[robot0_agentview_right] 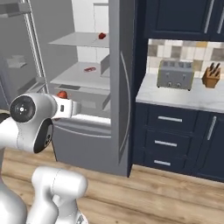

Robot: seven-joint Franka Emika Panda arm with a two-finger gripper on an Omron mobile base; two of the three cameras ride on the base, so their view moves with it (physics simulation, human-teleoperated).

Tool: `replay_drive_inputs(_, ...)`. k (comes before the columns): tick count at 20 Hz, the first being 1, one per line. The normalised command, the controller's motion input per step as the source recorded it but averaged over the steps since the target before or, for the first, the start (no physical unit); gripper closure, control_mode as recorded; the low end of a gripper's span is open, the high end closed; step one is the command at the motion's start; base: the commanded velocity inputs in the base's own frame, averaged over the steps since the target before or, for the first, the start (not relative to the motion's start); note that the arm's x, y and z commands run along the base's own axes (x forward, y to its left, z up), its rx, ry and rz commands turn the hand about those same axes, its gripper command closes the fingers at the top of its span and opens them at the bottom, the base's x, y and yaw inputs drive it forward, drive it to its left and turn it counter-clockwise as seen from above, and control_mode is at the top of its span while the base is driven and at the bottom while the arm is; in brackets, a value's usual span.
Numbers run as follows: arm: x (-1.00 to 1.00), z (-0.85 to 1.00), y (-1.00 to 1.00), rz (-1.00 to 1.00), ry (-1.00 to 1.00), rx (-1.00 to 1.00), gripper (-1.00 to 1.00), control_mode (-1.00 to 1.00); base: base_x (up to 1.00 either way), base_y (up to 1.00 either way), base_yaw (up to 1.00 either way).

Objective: Transport the fish and sweet potato to the fridge. Place the fish on the rack containing meat and place the sweet potato on the rack containing the vegetable, ensuring meats and vegetables are on different racks.

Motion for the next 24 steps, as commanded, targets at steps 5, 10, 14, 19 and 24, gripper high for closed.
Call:
replay_drive_inputs(5,0.0,0.0,0.0,0.0,0.0,0.0,1.0,1.0,1.0,-0.35,0.21)
replay_drive_inputs(10,0.0,0.0,0.0,0.0,0.0,0.0,1.0,1.0,1.0,0.11,0.23)
replay_drive_inputs(14,0.0,0.0,0.0,0.0,0.0,0.0,1.0,1.0,0.93,0.59,-0.13)
replay_drive_inputs(19,0.0,0.0,0.0,0.0,0.0,0.0,1.0,1.0,0.4,0.05,-0.23)
replay_drive_inputs(24,0.0,0.0,0.0,0.0,0.0,0.0,1.0,1.0,0.28,0.77,-0.4)
